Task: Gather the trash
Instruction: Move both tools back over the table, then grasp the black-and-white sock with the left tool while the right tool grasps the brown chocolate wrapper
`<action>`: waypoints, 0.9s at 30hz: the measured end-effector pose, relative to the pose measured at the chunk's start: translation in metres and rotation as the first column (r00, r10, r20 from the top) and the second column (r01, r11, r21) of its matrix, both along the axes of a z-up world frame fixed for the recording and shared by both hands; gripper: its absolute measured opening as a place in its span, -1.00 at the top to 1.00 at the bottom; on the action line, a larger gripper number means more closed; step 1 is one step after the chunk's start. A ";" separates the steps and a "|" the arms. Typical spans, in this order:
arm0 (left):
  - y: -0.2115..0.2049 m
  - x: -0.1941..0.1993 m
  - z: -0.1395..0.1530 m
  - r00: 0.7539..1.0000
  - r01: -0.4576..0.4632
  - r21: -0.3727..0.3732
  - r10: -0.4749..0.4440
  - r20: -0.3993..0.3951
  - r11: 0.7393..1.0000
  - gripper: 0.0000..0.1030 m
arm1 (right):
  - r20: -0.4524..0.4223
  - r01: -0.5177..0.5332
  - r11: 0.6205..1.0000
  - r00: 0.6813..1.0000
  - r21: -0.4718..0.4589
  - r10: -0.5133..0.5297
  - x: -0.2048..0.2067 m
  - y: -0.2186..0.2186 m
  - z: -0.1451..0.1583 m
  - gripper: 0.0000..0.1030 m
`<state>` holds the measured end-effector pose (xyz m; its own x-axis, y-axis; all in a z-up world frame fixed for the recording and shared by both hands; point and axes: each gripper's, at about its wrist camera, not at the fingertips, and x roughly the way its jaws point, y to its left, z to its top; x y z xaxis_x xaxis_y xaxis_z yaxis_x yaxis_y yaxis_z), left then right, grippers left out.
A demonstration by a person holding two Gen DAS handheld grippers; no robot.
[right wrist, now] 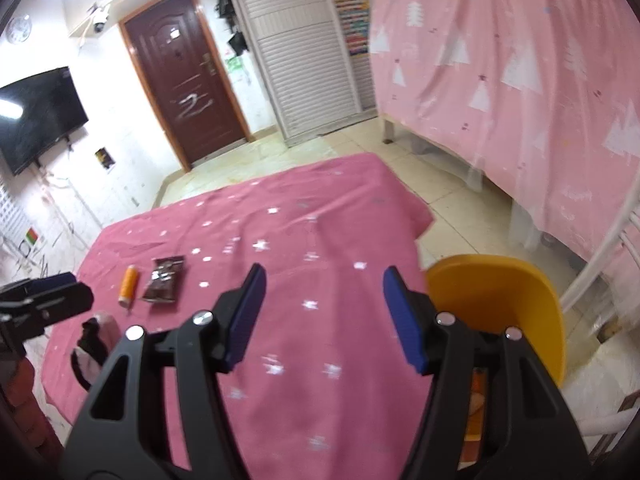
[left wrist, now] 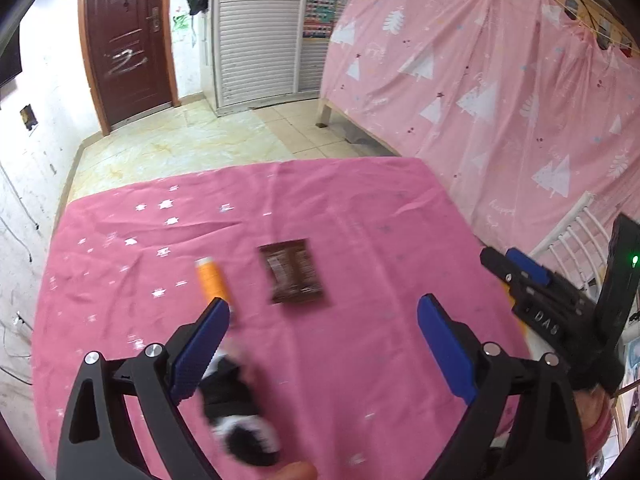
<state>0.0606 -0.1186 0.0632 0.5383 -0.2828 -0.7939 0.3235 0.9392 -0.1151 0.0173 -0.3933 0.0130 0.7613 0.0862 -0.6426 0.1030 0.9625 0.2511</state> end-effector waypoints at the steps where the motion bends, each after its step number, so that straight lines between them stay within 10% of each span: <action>1: 0.008 0.001 0.000 1.000 -0.011 0.002 0.011 0.002 1.000 -0.72 | -0.001 -0.011 1.000 1.000 -0.005 0.011 0.002 0.007 0.001 -0.14; 27: 0.081 -0.012 -0.051 0.993 -0.033 -0.043 0.028 -0.113 0.999 -0.72 | -0.077 -0.201 0.975 0.978 -0.095 0.194 0.050 0.112 0.001 -0.24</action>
